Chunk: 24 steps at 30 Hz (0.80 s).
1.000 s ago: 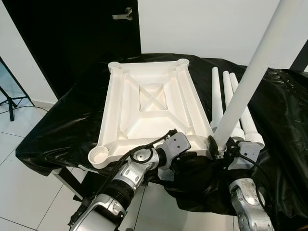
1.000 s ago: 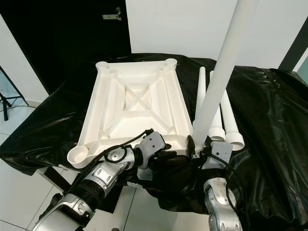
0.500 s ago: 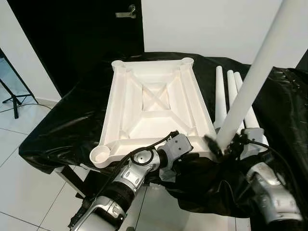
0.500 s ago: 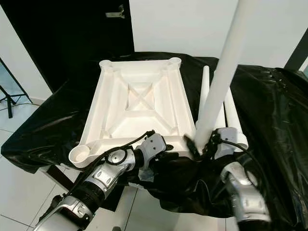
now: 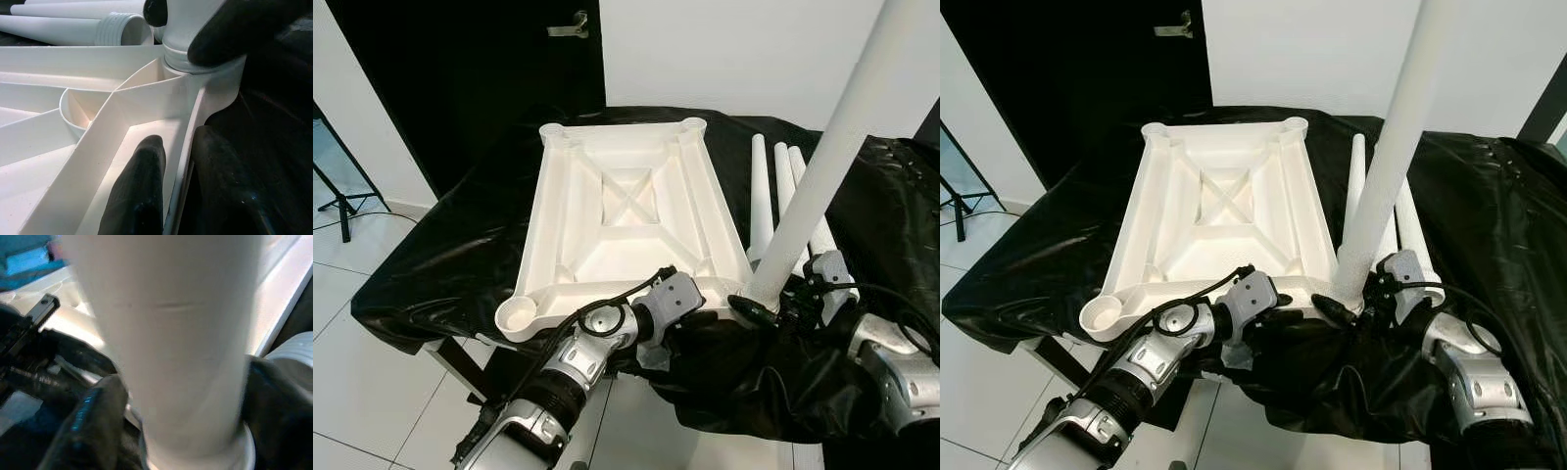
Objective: Building children table
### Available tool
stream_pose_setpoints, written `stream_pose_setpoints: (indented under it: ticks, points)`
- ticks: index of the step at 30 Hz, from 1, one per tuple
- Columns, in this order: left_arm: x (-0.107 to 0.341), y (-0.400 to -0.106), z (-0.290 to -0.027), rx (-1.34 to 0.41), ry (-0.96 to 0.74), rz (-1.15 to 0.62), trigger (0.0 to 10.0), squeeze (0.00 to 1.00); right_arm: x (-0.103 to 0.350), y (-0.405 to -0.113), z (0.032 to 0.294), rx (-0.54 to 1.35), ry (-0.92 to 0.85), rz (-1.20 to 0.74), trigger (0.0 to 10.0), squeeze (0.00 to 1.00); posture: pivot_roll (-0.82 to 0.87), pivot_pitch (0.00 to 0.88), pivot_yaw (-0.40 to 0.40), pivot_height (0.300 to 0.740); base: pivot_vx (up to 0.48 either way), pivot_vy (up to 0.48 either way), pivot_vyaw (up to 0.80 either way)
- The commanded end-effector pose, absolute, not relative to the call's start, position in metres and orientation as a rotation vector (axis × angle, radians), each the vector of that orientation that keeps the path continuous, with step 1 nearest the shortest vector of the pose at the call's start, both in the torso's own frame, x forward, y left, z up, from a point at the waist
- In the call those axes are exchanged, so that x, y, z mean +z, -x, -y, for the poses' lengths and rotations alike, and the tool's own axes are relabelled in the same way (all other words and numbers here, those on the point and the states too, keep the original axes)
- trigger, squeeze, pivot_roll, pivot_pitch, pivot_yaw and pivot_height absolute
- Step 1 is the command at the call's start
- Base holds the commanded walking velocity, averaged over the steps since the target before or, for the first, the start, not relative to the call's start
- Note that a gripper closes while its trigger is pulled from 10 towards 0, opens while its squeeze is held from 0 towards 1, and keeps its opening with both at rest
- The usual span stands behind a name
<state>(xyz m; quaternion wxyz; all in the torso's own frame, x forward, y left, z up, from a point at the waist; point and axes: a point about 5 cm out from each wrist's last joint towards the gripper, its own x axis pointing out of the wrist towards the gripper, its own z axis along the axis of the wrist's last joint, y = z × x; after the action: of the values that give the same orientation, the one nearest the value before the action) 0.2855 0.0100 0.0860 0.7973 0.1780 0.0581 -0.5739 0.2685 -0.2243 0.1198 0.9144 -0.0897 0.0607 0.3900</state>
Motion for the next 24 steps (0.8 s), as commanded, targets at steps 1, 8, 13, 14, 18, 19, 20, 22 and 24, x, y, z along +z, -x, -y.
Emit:
stream_pose_setpoints:
  ticks: [1,8,13,14,18,19,20,22,24]
  points:
    - [0.056,-0.272,-0.017,-1.290,-0.416,-0.285,10.0,0.00,0.113,-0.267,0.223,0.855,0.153,-0.162,0.0,0.00,0.20,0.000,-0.012,0.740,0.000,0.000,0.00]
    - [0.057,-0.273,-0.017,-1.287,-0.416,-0.284,10.0,0.00,0.103,-0.264,0.220,0.838,0.104,-0.165,0.0,0.00,0.21,0.000,-0.011,0.740,0.000,0.000,0.00]
    - [0.057,-0.273,-0.018,-1.285,-0.418,-0.286,10.0,0.00,0.096,-0.263,0.207,0.593,-0.063,-0.041,0.0,0.00,0.21,0.000,-0.011,0.740,0.000,0.000,0.00]
    - [0.057,-0.274,-0.018,-1.285,-0.418,-0.286,10.0,0.00,0.091,-0.260,0.205,0.477,-0.090,-0.010,0.0,0.00,0.21,0.000,-0.012,0.740,0.000,0.000,0.00]
    - [0.057,-0.274,-0.017,-1.283,-0.416,-0.286,10.0,0.00,0.082,-0.246,0.198,0.242,-0.089,0.025,0.0,0.00,0.21,0.000,-0.016,0.740,0.000,0.000,0.00]
    - [0.057,-0.274,-0.017,-1.283,-0.415,-0.286,10.0,0.00,0.080,-0.244,0.197,0.181,-0.092,0.020,0.0,0.00,0.21,0.000,-0.017,0.740,0.000,0.000,0.00]
    - [0.057,-0.274,-0.017,-1.283,-0.415,-0.286,10.0,0.00,0.080,-0.244,0.197,0.181,-0.092,0.020,0.0,0.00,0.21,0.000,-0.017,0.740,0.000,0.000,0.00]
    - [0.057,-0.274,-0.017,-1.280,-0.413,-0.286,10.0,0.00,0.078,-0.243,0.196,0.106,-0.113,0.010,0.0,0.00,0.21,0.000,-0.017,0.740,0.000,0.000,0.00]
    - [0.056,-0.273,-0.017,-1.281,-0.411,-0.286,10.0,0.00,0.080,-0.245,0.193,0.034,-0.105,0.024,0.0,0.00,0.21,0.000,-0.016,0.740,0.000,0.000,0.00]
